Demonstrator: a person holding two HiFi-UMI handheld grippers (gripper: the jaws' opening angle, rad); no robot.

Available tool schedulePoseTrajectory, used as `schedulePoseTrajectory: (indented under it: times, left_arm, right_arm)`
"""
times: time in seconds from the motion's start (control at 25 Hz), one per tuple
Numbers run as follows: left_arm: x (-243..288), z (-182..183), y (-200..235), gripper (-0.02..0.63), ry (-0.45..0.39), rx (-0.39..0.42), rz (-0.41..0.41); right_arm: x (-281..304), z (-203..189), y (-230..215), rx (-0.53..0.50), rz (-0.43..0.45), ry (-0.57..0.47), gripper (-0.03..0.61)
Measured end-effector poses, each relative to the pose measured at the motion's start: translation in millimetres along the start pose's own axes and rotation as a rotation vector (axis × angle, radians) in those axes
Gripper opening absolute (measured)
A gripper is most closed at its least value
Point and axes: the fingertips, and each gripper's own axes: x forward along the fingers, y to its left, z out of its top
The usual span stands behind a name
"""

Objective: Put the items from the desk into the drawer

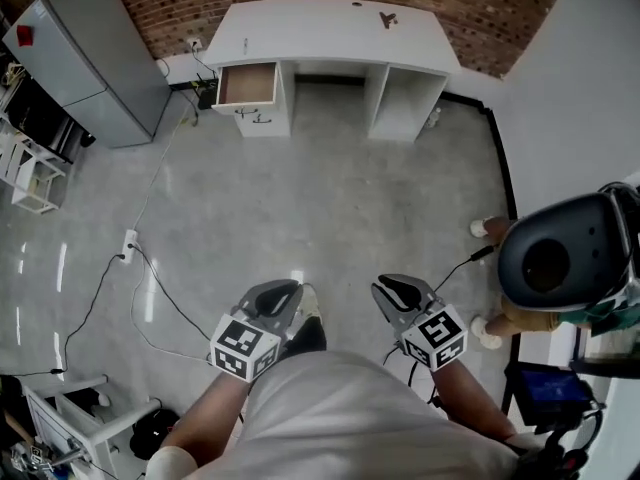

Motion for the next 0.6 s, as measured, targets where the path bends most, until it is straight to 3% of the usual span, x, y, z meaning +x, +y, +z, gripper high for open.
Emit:
schedulePoseTrajectory:
  times: [0.32, 0.6]
  left_arm:
    - [88, 91, 118, 0.077, -0.037, 0.065, -0.08]
    - [144, 124, 190, 0.077, -0.052, -0.008, -0.02]
  right_arm:
    - [90, 96, -94, 0.005, -0.068, -0.033, 0.054]
    - [159, 134, -170, -0.031, -0.026, 0.019, 0.054]
